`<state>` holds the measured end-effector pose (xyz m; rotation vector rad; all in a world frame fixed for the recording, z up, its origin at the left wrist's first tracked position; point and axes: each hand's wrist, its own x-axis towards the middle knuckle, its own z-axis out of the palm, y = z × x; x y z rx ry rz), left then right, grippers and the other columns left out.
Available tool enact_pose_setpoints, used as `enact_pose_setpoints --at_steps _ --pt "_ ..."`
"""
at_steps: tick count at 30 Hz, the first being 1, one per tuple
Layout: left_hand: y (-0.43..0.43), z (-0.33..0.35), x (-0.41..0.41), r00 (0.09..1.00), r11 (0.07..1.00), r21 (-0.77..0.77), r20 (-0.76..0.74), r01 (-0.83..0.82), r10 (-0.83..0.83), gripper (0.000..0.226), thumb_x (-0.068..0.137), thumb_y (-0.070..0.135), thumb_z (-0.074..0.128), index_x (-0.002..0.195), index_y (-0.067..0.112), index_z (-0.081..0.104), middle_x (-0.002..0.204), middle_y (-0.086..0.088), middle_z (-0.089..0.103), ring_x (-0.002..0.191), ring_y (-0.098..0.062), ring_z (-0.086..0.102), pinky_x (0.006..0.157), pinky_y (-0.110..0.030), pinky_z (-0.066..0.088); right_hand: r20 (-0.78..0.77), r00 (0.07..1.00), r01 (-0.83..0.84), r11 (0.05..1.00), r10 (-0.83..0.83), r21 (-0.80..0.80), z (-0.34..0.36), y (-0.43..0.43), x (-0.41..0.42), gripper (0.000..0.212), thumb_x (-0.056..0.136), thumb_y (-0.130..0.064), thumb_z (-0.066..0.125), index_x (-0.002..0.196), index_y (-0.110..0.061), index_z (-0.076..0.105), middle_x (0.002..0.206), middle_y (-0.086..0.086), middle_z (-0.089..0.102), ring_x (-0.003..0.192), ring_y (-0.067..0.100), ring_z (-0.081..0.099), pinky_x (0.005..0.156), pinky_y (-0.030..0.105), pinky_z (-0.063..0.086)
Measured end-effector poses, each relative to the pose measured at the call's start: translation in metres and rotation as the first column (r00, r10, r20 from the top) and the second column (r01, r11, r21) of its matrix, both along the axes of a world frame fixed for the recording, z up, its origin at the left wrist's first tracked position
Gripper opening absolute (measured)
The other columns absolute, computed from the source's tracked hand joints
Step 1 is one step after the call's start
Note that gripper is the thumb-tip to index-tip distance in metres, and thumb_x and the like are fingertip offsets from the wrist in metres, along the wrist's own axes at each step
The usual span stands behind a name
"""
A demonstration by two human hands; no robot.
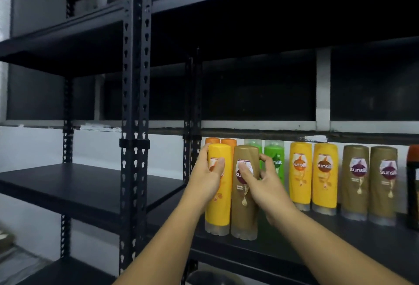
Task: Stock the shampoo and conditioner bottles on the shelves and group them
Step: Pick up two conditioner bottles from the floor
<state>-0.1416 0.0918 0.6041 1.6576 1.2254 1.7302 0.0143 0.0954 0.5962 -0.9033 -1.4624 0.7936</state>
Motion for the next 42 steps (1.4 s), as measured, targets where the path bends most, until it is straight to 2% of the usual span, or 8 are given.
enact_pose_setpoints --at_steps 4,7,13,18,27,30,34,42 --pt "0.002 -0.035 -0.012 0.976 0.986 -0.096 -0.161 0.135 -0.149 0.087 0.100 0.038 0.064 0.154 0.057 -0.001 0.147 0.017 0.045 0.130 -0.009 0.052 0.110 -0.048 0.048 0.374 0.918 -0.083 0.987 0.129 -0.137 -0.032 -0.007 0.018 0.063 0.092 -0.026 0.074 0.134 -0.043 0.031 0.112 -0.027 0.056 0.105 0.003 0.057 0.095 0.028 0.045" --pt "0.009 -0.061 -0.021 0.944 0.977 -0.172 -0.282 0.128 -0.173 0.104 0.097 0.028 0.069 0.153 0.057 -0.014 0.152 0.016 0.038 0.134 -0.007 0.046 0.115 -0.039 0.041 0.503 0.860 -0.028 0.994 0.080 -0.110 -0.053 0.001 0.019 0.060 0.094 -0.024 0.071 0.137 -0.038 0.031 0.125 -0.021 0.054 0.116 0.004 0.051 0.099 0.021 0.036" --pt "0.050 -0.056 -0.045 0.921 0.978 -0.209 -0.379 0.011 -0.092 0.097 0.100 0.028 0.065 0.156 0.044 -0.012 0.139 0.020 0.036 0.126 -0.004 0.041 0.105 -0.031 0.037 0.545 0.837 0.104 0.992 -0.052 -0.065 -0.064 0.064 -0.010 0.054 0.088 -0.028 0.077 0.129 -0.034 0.044 0.129 -0.012 0.062 0.116 0.012 0.059 0.104 0.032 0.046" --pt "0.107 -0.053 -0.058 0.920 0.978 -0.190 -0.391 -0.082 0.001 0.095 0.096 0.019 0.070 0.155 0.035 -0.003 0.148 0.006 0.041 0.129 -0.015 0.046 0.109 -0.042 0.042 0.586 0.774 0.255 0.965 -0.241 0.061 -0.062 0.110 -0.040 0.044 0.087 -0.026 0.076 0.119 -0.016 0.048 0.123 0.005 0.066 0.112 0.026 0.062 0.091 0.032 0.048" --pt "0.158 -0.065 -0.059 0.927 0.977 -0.146 -0.362 -0.155 0.093 0.088 0.094 0.018 0.072 0.151 0.038 0.008 0.142 0.001 0.044 0.128 -0.023 0.050 0.109 -0.050 0.046 0.573 0.748 0.313 0.939 -0.335 0.141 -0.070 0.148 -0.051 0.043 0.087 -0.031 0.077 0.117 -0.016 0.050 0.118 0.006 0.068 0.109 0.029 0.064 0.088 0.037 0.052" --pt "0.161 -0.070 -0.057 0.900 0.968 -0.136 -0.415 -0.209 0.136 0.099 0.096 0.013 0.069 0.159 0.031 -0.004 0.145 -0.004 0.032 0.132 -0.023 0.043 0.110 -0.039 0.039 0.559 0.746 0.305 0.932 -0.361 0.195 -0.072 0.149 -0.050 0.049 0.086 -0.031 0.078 0.124 -0.018 0.049 0.118 0.005 0.069 0.110 0.030 0.064 0.086 0.036 0.051" --pt "0.161 -0.074 -0.057 0.863 0.953 -0.185 -0.489 -0.241 0.123 0.110 0.098 0.011 0.065 0.158 0.025 -0.025 0.155 -0.005 0.020 0.142 -0.025 0.033 0.116 -0.039 0.032 0.579 0.726 0.293 0.929 -0.371 0.227 -0.073 0.148 -0.052 0.059 0.087 -0.029 0.077 0.132 -0.019 0.041 0.119 0.005 0.069 0.110 0.031 0.064 0.083 0.034 0.048" --pt "0.158 -0.076 -0.057 0.843 0.944 -0.188 -0.520 -0.272 0.139 0.105 0.100 0.009 0.062 0.159 0.022 -0.024 0.160 -0.008 0.021 0.143 -0.026 0.035 0.115 -0.040 0.035 0.623 0.657 0.344 0.904 -0.424 0.253 -0.078 0.151 -0.052 0.053 0.087 -0.040 0.074 0.127 -0.021 0.043 0.114 0.007 0.069 0.107 0.033 0.065 0.085 0.040 0.054"
